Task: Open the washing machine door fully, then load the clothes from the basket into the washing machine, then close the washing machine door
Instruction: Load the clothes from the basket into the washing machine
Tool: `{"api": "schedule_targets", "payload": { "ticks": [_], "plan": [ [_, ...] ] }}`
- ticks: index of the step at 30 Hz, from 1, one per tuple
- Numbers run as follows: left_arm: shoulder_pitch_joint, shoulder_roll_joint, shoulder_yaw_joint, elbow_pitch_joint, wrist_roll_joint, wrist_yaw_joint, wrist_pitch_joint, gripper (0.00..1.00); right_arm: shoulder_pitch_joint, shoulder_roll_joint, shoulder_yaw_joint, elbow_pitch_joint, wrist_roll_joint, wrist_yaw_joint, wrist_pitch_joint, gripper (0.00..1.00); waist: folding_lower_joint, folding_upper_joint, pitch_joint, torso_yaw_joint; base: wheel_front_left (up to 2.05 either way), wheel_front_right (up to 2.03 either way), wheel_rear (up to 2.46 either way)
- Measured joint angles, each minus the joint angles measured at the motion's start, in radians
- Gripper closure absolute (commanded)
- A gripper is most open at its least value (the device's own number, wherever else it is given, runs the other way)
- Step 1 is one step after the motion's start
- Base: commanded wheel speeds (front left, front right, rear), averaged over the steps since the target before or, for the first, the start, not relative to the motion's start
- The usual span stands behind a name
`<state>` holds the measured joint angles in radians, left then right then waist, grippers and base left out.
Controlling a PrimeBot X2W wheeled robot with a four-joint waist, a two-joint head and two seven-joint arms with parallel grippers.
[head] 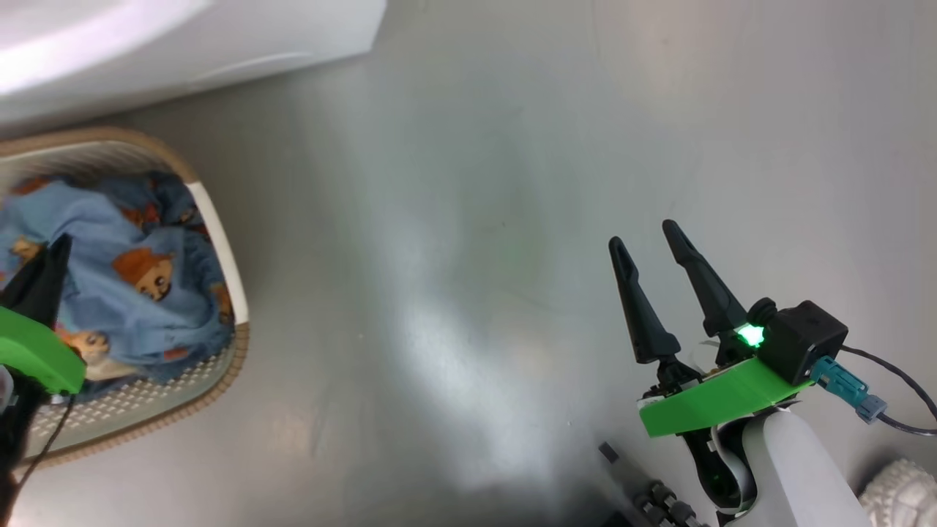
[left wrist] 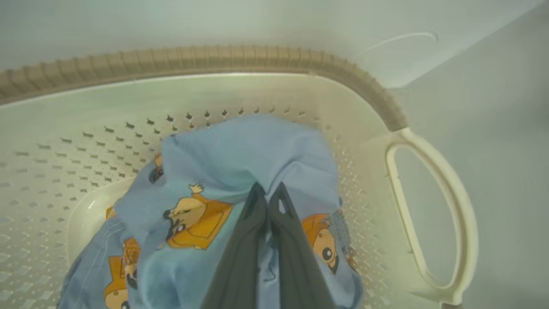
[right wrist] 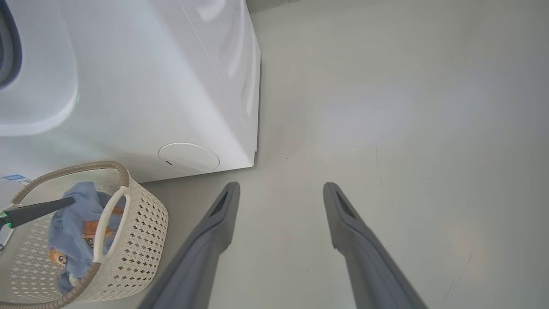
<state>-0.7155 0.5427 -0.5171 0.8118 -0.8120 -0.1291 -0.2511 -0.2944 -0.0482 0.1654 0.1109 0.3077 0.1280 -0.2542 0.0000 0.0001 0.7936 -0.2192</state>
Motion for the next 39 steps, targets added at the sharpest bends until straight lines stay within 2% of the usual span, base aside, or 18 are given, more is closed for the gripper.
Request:
{"api": "schedule_targets", "payload": {
  "ticks": [2, 3, 11, 19, 30, 39],
  "plan": [
    [0.035, -0.013, 0.059, -0.039, 0.028, 0.0, 0.0, 1.0, 0.0, 0.0, -0.009, 0.006, -0.001, 0.0, 0.0, 0.0, 0.0, 0.0, -0.023, 0.009, 0.0, 0.0, 0.0],
    [0.035, -0.013, 0.059, -0.039, 0.028, 0.0, 0.0, 1.0, 0.0, 0.0, -0.009, 0.006, -0.001, 0.0, 0.0, 0.0, 0.0, 0.0, -0.023, 0.009, 0.0, 0.0, 0.0],
    [0.216, -0.113, 0.235, -0.155, 0.134, 0.0, -0.001, 1.0, 0.007, -0.001, -0.022, 0.038, -0.024, 0.0, 0.0, 0.0, 0.0, 0.0, -0.128, 0.046, 0.0, 0.0, 0.0],
    [0.335, -0.189, 0.36, -0.278, 0.222, 0.0, -0.001, 1.0, 0.012, -0.002, -0.032, 0.068, -0.033, 0.0, 0.0, 0.0, -0.0001, 0.0, -0.235, 0.082, 0.0, 0.0, 0.0],
    [0.473, -0.28, 0.492, -0.462, 0.321, 0.0, -0.002, 1.0, 0.054, -0.003, -0.051, 0.101, -0.062, 0.0, 0.0, 0.0, 0.0, 0.0, -0.372, 0.124, 0.0, 0.0, 0.0],
    [0.566, -0.343, 0.548, -0.608, 0.405, 0.0, -0.002, 1.0, 0.083, -0.003, -0.068, 0.116, -0.069, 0.0, 0.0, 0.0, -0.0001, 0.0, -0.477, 0.147, 0.0, 0.0, 0.0]
  ]
}}
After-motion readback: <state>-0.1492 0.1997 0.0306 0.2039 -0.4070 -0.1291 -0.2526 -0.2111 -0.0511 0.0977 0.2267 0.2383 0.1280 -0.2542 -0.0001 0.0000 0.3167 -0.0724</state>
